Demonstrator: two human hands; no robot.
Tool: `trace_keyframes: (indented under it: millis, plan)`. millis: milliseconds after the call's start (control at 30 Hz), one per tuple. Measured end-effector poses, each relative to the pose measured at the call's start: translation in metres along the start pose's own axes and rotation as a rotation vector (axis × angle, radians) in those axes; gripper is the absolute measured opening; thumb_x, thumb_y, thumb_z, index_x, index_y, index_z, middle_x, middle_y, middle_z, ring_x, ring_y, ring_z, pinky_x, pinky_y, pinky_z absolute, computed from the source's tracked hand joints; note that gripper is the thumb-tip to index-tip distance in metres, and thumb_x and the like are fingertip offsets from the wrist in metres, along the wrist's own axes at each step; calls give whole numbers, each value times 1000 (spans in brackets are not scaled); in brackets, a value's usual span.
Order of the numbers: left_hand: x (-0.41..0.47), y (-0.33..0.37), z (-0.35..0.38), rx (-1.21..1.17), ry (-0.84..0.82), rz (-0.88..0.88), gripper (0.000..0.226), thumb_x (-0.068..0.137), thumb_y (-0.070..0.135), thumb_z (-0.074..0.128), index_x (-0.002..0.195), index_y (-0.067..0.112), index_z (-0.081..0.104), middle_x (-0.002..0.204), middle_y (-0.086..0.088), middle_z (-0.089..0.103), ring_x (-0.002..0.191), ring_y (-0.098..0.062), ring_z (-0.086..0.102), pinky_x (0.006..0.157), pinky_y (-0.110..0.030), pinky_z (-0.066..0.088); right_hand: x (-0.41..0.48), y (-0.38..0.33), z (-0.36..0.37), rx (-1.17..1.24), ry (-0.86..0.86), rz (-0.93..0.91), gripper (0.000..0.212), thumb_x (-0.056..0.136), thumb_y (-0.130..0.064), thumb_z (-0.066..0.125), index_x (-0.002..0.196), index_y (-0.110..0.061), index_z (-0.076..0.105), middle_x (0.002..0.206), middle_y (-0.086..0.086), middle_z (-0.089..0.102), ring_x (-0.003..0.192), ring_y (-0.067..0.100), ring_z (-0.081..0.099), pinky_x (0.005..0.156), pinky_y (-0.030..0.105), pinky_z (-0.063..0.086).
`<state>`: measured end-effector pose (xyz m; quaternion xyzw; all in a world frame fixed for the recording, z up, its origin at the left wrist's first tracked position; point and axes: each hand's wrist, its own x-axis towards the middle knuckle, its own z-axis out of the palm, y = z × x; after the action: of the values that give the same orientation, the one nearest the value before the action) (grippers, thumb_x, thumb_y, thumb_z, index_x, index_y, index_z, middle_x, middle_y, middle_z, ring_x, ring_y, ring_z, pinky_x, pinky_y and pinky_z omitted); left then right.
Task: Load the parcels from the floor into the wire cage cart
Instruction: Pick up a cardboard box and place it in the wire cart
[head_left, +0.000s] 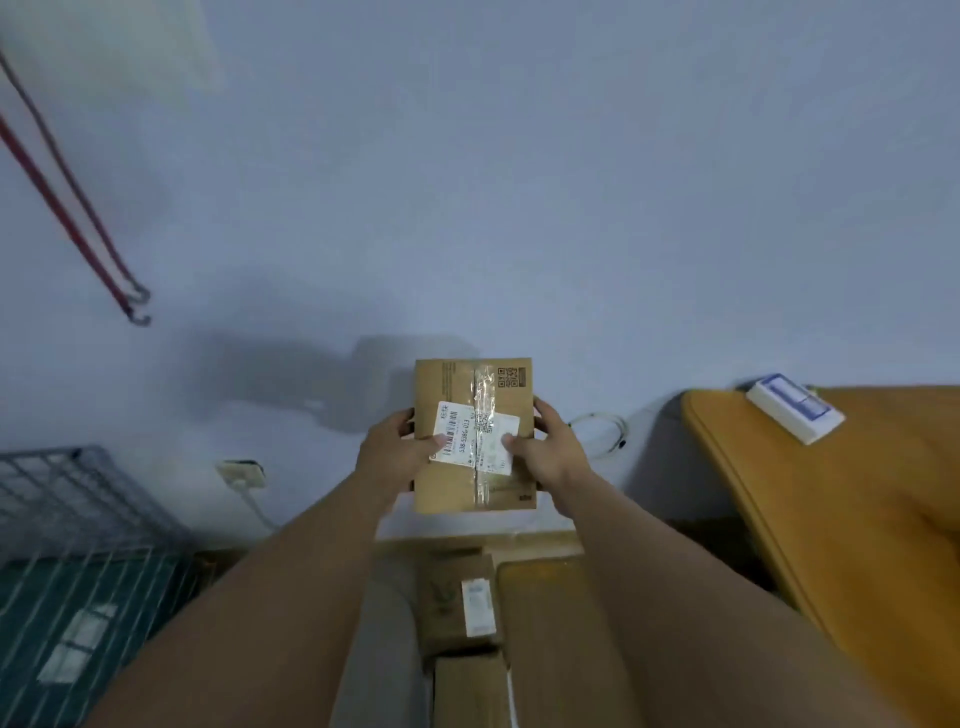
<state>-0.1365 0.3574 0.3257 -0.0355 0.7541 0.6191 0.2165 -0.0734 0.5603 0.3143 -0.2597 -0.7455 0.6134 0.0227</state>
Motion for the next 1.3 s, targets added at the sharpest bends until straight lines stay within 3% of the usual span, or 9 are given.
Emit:
trace_keyframes:
  millis: [100,200,433,600,800,900,1000,1167,1300]
  plan:
    - [-43,104,-18,-34,-19,137,34,89,7,76,119,23,71,111,6,75,93,-16,72,64,-34,59,-27,-100,-24,35,36,-138,69,89,-15,72,148,-41,47,132,-7,64,114,24,67,99,51,56]
    - [-92,196,-33,-38,2,283,29,89,8,75,106,31,72,103,13,78,94,-14,74,69,-38,61,-58,-194,-50,49,57,-271,72,86,-20,72,149,-42,45,134,-8,63,115,24,66,98,52,56]
    - [-181,351,-73,-167,97,548,32,90,6,75,98,36,66,105,16,74,87,-6,72,73,-42,62,-125,-384,-88,25,32,-560,71,88,-14,71,149,-39,45,137,-5,61,117,26,65,95,52,58]
    - [-228,422,-128,-218,188,626,41,91,6,75,124,27,64,114,11,73,90,-5,70,73,-40,61,-162,-480,-71,30,-41,-685,70,90,-12,72,148,-39,43,139,-6,60,117,26,65,94,50,58]
    - [-279,443,-223,-213,315,710,50,89,2,76,135,18,63,105,11,72,94,-8,70,73,-37,60,-209,-540,7,71,-144,-764,70,92,-10,70,150,-38,43,137,-6,61,114,25,66,78,39,61]
    - [-304,436,-285,-177,385,722,54,89,4,76,139,18,60,112,7,71,87,-3,68,71,-35,59,-236,-553,68,104,-182,-789,69,92,-9,69,149,-38,43,137,-4,60,114,25,66,76,37,60]
    - [-329,420,-356,-137,433,705,54,91,6,75,140,21,59,120,6,71,91,-7,67,78,-44,59,-263,-560,138,138,-241,-787,69,92,-7,68,148,-38,42,137,-4,61,114,23,66,68,32,57]
    - [-371,381,-470,-121,548,674,54,91,6,75,140,22,59,114,9,70,92,-8,66,68,-38,57,-307,-568,261,176,-342,-800,69,90,-7,70,147,-38,45,135,-5,63,113,24,68,88,47,61]
    - [-403,342,-556,-104,657,632,53,92,7,74,140,22,58,114,10,69,94,-7,65,81,-46,58,-343,-571,360,176,-467,-772,67,92,-7,68,146,-39,44,135,-5,63,110,23,68,69,38,61]
